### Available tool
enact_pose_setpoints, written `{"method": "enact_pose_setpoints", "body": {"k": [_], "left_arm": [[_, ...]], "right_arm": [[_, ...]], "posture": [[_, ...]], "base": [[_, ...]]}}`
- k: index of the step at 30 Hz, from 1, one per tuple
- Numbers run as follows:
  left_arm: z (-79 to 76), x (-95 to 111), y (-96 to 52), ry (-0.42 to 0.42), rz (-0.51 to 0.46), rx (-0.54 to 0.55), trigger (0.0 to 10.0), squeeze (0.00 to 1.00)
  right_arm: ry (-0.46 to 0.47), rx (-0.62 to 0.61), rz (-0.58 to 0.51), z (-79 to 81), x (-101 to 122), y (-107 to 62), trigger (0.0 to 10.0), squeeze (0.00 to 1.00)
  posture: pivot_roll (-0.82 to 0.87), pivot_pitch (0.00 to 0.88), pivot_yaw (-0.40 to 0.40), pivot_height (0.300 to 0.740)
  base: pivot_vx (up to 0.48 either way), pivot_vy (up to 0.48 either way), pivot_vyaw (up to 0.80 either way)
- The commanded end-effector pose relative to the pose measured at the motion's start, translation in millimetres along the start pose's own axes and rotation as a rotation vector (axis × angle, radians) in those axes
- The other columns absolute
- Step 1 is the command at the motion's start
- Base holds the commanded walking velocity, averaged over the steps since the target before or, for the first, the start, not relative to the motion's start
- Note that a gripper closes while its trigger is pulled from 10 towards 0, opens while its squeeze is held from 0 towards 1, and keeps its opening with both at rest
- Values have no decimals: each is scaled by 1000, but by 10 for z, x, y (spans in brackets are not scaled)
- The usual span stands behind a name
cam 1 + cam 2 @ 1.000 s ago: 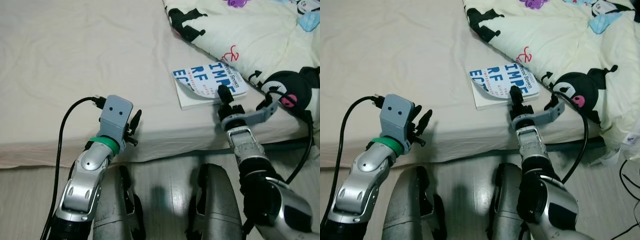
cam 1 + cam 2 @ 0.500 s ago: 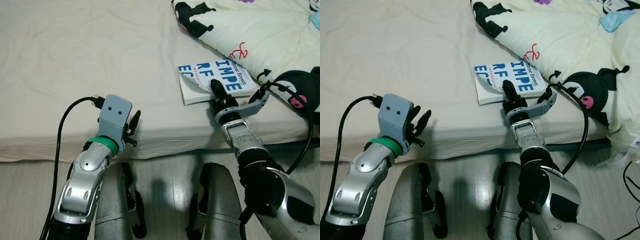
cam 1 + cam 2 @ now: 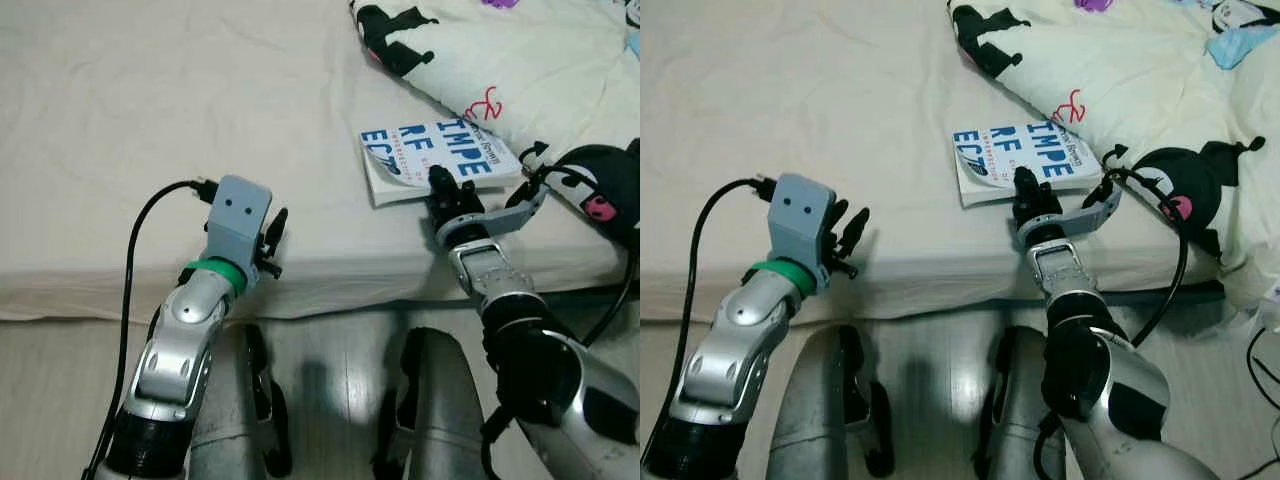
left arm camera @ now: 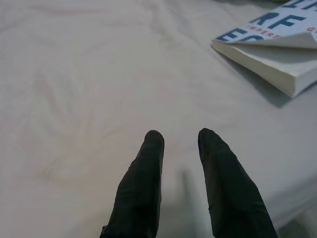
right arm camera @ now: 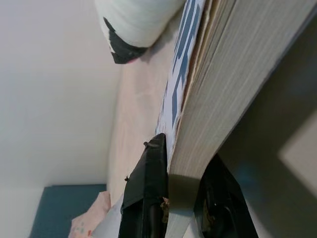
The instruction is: Clean up the room
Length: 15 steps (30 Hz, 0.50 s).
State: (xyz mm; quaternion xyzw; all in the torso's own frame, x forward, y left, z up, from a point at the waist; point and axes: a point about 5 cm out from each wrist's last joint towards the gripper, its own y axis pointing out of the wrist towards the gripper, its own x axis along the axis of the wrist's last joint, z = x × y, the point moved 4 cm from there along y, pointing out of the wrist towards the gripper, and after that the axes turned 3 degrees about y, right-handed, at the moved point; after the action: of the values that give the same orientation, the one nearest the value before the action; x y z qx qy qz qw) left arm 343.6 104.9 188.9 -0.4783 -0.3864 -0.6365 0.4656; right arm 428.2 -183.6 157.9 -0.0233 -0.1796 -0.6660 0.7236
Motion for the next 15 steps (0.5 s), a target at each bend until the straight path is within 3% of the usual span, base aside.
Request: {"method": "enact_pose_setpoints", "body": {"k": [1,3,4,9,11,13,14,15], "left_arm": [[26,-84,-6,-8,20,18,10000,0],[31,-67,11,-13,11,24,10000,0],[44,-14,59,-30,-13,44,10000,0],[56,42,91,-44,-36,60,10000,0],[86,137,117,-59,-72,86,10000,0],[86,137,117,-59,-72,86,10000,0],[111,197,124,-67,-94,106,10000,0],[151,258,119,-72,-114,129,10000,0]], "right_arm": [[-33,73,24,139,-5,54,0,0],[-64,107,44,209,-8,78,0,0],[-201,238,132,442,-71,128,0,0],[-319,361,221,642,-164,134,0,0],[-490,506,330,854,-323,63,0,0],[-490,506,330,854,-323,63,0,0],[-570,552,359,922,-389,9,6549,0],[-643,569,356,956,-420,-36,10000,0]], "posture": [[61,177,75,556],[58,173,72,556],[32,142,47,556],[20,128,34,556],[4,104,6,556],[4,104,6,556],[2,90,-11,556],[2,83,-19,556]], "base": [[0,0,0],[0,0,0],[0,0,0],[0,0,0],[0,0,0],[0,0,0],[0,0,0],[0,0,0]]}}
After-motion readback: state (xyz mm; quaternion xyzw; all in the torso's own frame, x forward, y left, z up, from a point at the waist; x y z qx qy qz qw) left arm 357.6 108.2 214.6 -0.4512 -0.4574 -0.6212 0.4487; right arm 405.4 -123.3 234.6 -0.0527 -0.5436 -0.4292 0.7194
